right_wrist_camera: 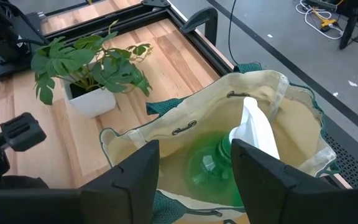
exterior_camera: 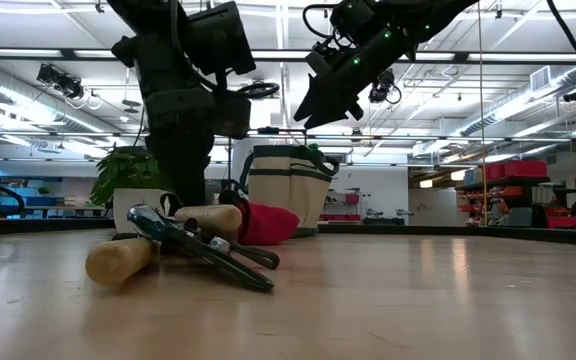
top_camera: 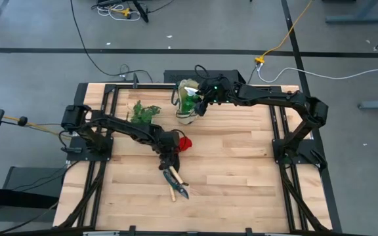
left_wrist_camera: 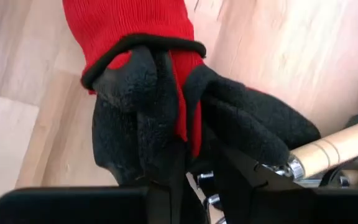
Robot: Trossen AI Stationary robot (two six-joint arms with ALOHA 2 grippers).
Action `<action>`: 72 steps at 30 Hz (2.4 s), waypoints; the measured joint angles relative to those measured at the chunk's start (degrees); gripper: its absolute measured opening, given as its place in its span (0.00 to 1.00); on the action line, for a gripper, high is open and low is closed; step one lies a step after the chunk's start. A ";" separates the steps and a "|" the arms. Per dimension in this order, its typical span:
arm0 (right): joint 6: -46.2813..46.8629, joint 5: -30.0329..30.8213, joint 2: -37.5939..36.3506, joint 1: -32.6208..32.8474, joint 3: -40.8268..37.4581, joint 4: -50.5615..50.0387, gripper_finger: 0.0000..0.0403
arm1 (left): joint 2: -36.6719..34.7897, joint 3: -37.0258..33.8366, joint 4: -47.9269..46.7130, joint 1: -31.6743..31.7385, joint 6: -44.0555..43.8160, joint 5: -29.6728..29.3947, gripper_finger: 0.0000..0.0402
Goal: Pick & Place Garden tools in Gardening bag
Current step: Put the red gloves into the white gardening bag
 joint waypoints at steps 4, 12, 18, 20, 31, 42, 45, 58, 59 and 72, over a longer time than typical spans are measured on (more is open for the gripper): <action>-0.01 0.00 0.00 0.00 0.00 0.03 0.50 | 1.41 -0.01 0.35 -0.04 -0.29 -2.50 0.22; -0.10 0.00 0.00 -0.02 0.00 0.06 0.50 | 5.14 0.26 1.07 -0.04 -0.03 -4.59 0.22; -0.10 0.00 0.00 -0.02 0.00 0.06 0.50 | 5.42 0.13 2.11 -0.04 -0.02 -5.33 0.18; -0.06 0.00 0.00 -0.02 0.00 0.06 0.50 | 5.33 0.12 2.14 -0.04 -0.32 -5.44 0.12; -0.10 0.00 0.00 -0.02 0.00 0.06 0.50 | 3.85 -0.05 1.63 -0.04 -1.52 -5.91 0.02; -0.12 0.04 0.00 -0.02 0.00 0.06 0.50 | -0.11 -0.19 0.23 -0.97 -1.67 -9.70 0.02; -0.12 0.04 0.00 -0.02 0.00 0.09 0.50 | -0.72 -0.17 0.02 -1.15 -1.78 -10.00 0.02; -0.14 0.20 0.01 -0.02 0.00 0.28 0.50 | -4.73 -0.08 -1.03 -2.19 -1.95 -12.56 0.02; -0.14 0.20 0.01 -0.02 0.00 0.28 0.50 | -4.96 -0.06 -0.92 -2.21 -1.95 -12.54 0.02; -0.05 -0.07 0.02 -0.02 0.00 0.30 0.50 | -5.01 -0.06 -2.15 -2.56 -1.98 -11.01 0.20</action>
